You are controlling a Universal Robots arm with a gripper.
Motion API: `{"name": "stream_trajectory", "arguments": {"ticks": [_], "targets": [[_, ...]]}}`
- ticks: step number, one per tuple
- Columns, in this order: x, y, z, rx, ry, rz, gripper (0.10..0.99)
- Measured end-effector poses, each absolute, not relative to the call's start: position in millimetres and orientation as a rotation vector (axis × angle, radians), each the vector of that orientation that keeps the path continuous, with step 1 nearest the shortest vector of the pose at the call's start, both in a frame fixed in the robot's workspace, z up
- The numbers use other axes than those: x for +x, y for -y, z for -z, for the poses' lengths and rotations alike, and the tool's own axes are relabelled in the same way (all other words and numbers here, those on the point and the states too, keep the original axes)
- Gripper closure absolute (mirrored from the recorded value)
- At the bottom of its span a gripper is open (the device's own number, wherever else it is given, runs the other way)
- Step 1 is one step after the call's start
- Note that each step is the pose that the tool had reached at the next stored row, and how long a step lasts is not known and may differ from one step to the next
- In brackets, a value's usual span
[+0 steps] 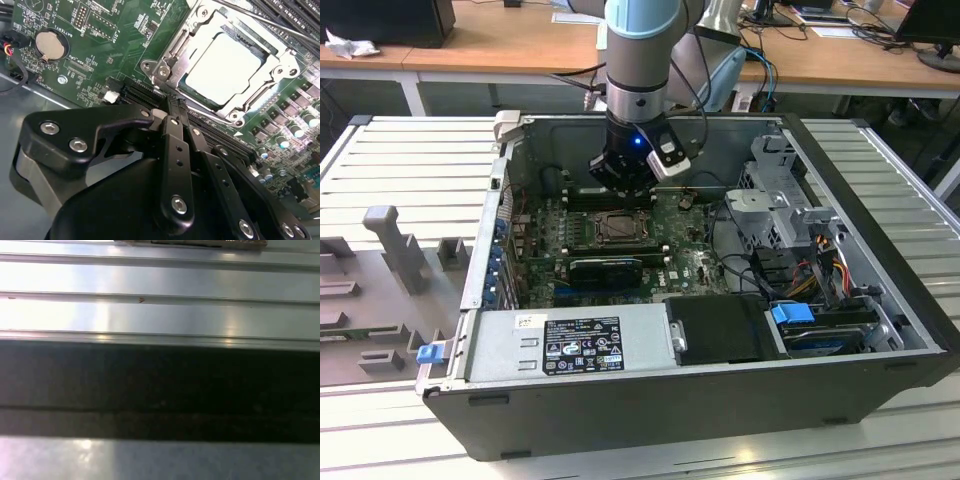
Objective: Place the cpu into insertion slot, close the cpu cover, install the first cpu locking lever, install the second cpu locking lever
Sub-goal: 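Install the first cpu locking lever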
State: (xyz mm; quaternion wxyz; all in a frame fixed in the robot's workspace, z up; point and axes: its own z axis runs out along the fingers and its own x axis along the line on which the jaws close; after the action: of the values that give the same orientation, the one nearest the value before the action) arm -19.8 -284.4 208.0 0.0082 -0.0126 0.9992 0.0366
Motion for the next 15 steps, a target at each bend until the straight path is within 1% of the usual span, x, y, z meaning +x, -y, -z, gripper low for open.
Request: {"name": "stream_trajectory", "arguments": {"ticks": [15], "targets": [[-19.3,284.5,-200.8,-0.040,-3.124,-0.102,0.980]]}}
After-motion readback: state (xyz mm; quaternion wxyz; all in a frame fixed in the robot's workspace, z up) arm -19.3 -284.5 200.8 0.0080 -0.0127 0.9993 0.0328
